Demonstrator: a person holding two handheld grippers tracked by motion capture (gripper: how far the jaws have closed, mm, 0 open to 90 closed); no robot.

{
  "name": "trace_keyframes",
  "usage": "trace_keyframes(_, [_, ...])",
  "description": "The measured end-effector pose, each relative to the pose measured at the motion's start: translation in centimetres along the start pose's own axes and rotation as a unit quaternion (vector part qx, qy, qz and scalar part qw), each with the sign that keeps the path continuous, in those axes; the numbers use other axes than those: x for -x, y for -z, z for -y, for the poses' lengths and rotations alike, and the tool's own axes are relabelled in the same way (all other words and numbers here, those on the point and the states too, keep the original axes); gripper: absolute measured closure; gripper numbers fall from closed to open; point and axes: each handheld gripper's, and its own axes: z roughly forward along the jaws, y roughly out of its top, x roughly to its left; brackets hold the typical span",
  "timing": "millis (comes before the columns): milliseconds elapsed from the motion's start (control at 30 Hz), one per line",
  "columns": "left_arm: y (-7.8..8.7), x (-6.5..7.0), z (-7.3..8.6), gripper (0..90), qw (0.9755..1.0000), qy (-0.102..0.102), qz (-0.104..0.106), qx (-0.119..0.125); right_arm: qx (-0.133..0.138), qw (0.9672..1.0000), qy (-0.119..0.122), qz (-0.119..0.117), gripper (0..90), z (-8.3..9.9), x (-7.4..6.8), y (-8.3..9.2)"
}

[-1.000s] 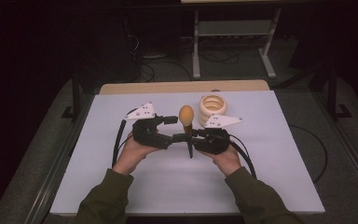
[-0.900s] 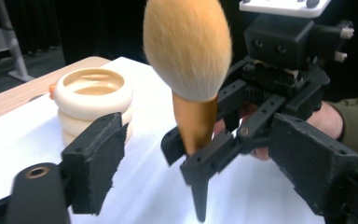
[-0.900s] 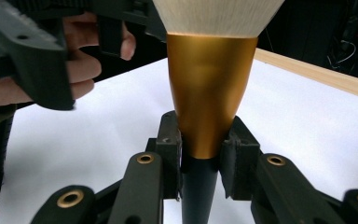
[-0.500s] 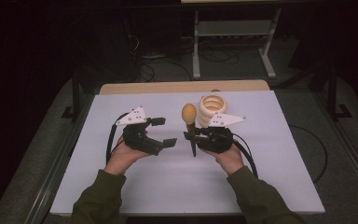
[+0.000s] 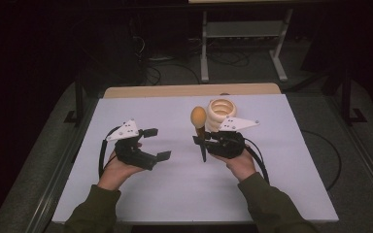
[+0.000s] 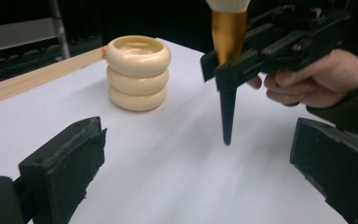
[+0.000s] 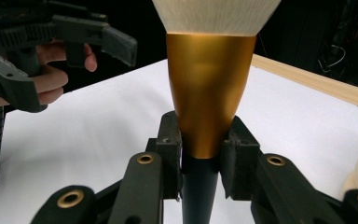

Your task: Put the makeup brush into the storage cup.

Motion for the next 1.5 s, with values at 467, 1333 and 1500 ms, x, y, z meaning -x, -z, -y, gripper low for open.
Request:
trace_keyframes(467, [3.4,-0.6,3.8,2.9,0.9988,0.017,-0.044,0.010,0.006,1.0000,-0.002,0.003,70.8,-0.2,0.3,0.5])
trace_keyframes(1333, [8.0,0.1,8.5,2.9,0.9936,0.038,-0.096,0.044,0.014,0.9999,-0.006,0.008,70.8,-1.2,1.3,0.6])
trace_keyframes(1500, [8.1,-0.1,8.6,2.9,0.9935,0.041,-0.097,0.044,0.020,0.9997,-0.011,0.012,70.8,-1.6,2.1,0.6])
